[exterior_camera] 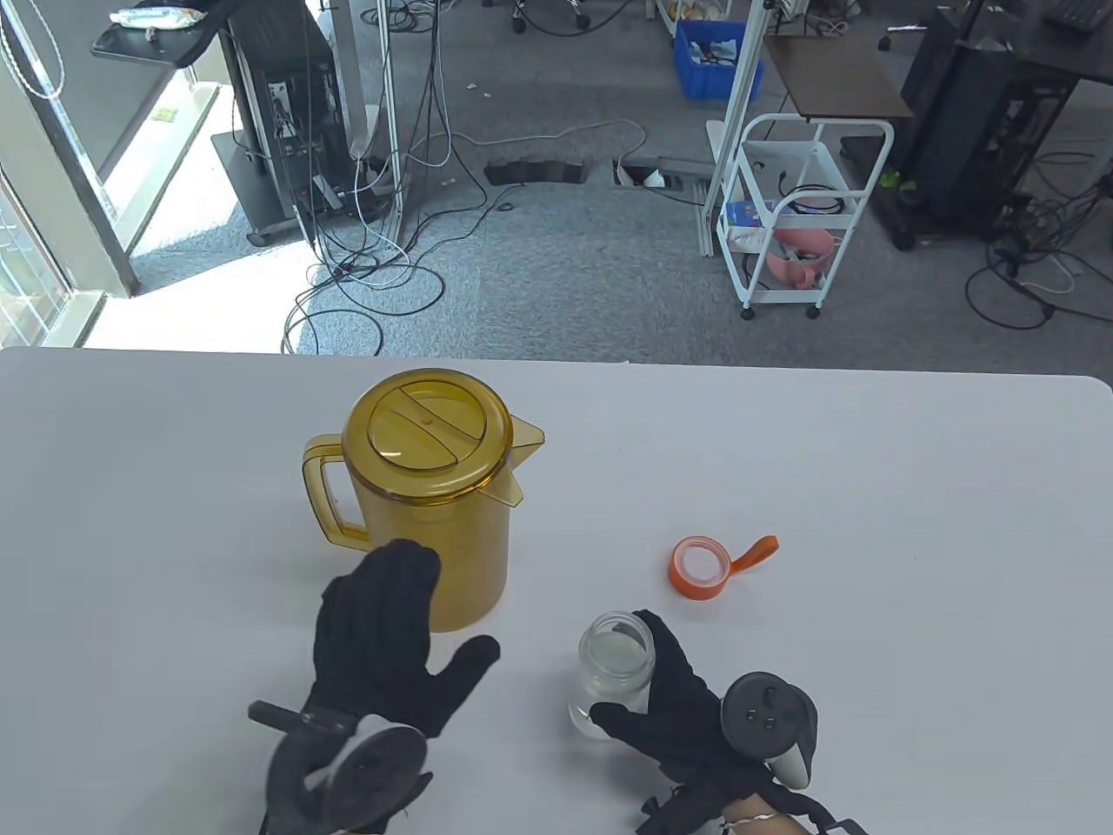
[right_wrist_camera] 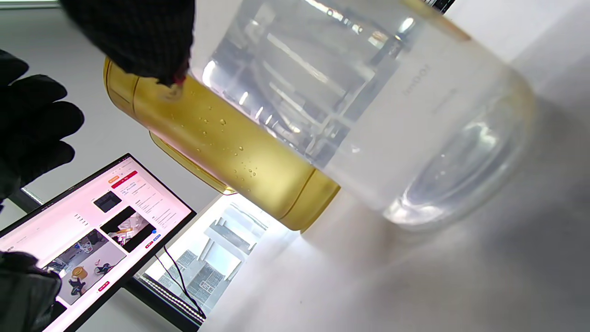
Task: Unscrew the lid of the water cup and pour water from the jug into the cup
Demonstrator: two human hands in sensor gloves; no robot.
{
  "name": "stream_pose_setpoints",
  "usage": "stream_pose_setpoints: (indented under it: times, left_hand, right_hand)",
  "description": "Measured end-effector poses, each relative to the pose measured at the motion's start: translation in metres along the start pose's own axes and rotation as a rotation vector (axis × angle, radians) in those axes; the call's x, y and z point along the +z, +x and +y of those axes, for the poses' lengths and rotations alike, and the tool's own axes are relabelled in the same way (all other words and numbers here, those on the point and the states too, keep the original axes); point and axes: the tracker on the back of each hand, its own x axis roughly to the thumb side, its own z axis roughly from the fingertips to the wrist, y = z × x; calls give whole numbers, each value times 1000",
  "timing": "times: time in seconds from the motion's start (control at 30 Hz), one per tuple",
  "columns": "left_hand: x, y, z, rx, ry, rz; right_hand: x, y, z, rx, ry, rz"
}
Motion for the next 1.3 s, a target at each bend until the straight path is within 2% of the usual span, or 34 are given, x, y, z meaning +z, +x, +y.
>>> stream_pose_setpoints:
  times: [0.13, 0.3, 0.43, 0.57, 0.73, 0.8, 0.9, 1.0, 1.07, 1.17, 1.3]
  left_hand:
    - [14, 24, -41, -4, -114, -31]
    - [24, 29, -85, -105, -282, -42]
    - [27, 25, -96, -136, -368, -37]
    - [30, 15, -97, -169, -430, -32]
    - [37, 6, -85, -164, -437, 22]
    - [39, 3, -80, -175, -474, 27]
    - [36, 0, -78, -140, -459, 34]
    - [34, 2, -83, -94, -469, 35]
    - [33, 6, -87, -110, -480, 7]
    - [33, 9, -93, -185, -485, -42]
    - [33, 10, -99, -147, -507, -42]
  right_hand:
    - [0, 0, 0, 2, -2, 0]
    - [0, 0, 0, 2, -2, 0]
    - [0, 0, 0, -3, -5, -4]
    - [4, 0, -6, 41, 114, 63]
    - [12, 14, -35, 74, 199, 168]
    - [19, 24, -50, 174, 184, 161]
    - [29, 33, -65, 509, 113, 137]
    - [34, 31, -66, 833, 68, 143]
    - [35, 25, -63, 967, 65, 162]
    - [34, 21, -59, 1005, 126, 190]
    - [36, 17, -53, 1033, 151, 194]
